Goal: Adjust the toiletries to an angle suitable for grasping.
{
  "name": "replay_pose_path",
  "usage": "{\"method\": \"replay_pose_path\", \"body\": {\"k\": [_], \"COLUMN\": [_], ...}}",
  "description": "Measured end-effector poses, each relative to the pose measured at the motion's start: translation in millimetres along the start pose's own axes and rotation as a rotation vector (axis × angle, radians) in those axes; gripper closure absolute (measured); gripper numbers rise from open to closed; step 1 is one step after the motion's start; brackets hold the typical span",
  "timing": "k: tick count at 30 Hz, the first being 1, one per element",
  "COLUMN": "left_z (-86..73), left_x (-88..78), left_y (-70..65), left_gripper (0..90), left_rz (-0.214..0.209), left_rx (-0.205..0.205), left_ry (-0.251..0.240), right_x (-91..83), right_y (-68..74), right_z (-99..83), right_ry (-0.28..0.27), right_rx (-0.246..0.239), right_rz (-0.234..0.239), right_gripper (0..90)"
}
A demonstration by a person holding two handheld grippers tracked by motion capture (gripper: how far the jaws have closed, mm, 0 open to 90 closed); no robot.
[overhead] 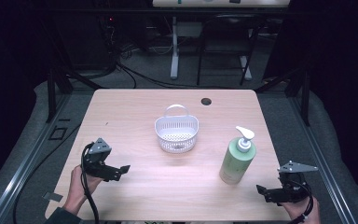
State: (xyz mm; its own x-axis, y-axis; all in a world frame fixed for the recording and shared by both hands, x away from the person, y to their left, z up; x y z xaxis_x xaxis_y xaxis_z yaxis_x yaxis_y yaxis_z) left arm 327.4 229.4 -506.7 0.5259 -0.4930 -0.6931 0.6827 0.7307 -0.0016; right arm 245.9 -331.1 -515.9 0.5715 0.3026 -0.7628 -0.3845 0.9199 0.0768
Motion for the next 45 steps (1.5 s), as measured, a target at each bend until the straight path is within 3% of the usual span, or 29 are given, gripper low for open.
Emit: {"method": "replay_pose_path", "body": {"k": [10,29,45], "left_z": [0.8,0.9,1.9], "left_x": [1.9,2.1,2.2], "left_y": [-0.1,-0.1,-1.7], "left_gripper": [0.0,0.0,0.0], "left_rz": [-0.010,-0.014,-0.020], "left_rx": [-0.003,0.004,0.011], "left_ry": [-0.005,0.002,-0.001], "right_x": [4.0,3.1,8.3], "right_y": [7.6,7.0,27.7], "right_z": [5.8,6.5,25.6], "right_ry": [-0.005,-0.013,-0.086], "right_rx": [-0.041,-0.048,-0.091], "right_rz": [0.011,0.006,0.075], "right_gripper": [0.0,0.1,0.2]}}
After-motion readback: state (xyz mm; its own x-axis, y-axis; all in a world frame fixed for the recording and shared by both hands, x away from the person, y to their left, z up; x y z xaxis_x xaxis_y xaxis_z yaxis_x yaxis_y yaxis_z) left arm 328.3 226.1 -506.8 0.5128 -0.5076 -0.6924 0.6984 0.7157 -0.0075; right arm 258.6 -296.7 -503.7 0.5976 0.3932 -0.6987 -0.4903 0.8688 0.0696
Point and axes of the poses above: each handheld gripper's, and its own axes: x roughly forward along the jaws, z roughly out of its top, y roughly to its left, the point moved 1 cm from there along x, roughly forward along the jaws, and after that the axes turned 2 degrees about x, right-handed, at the moved point
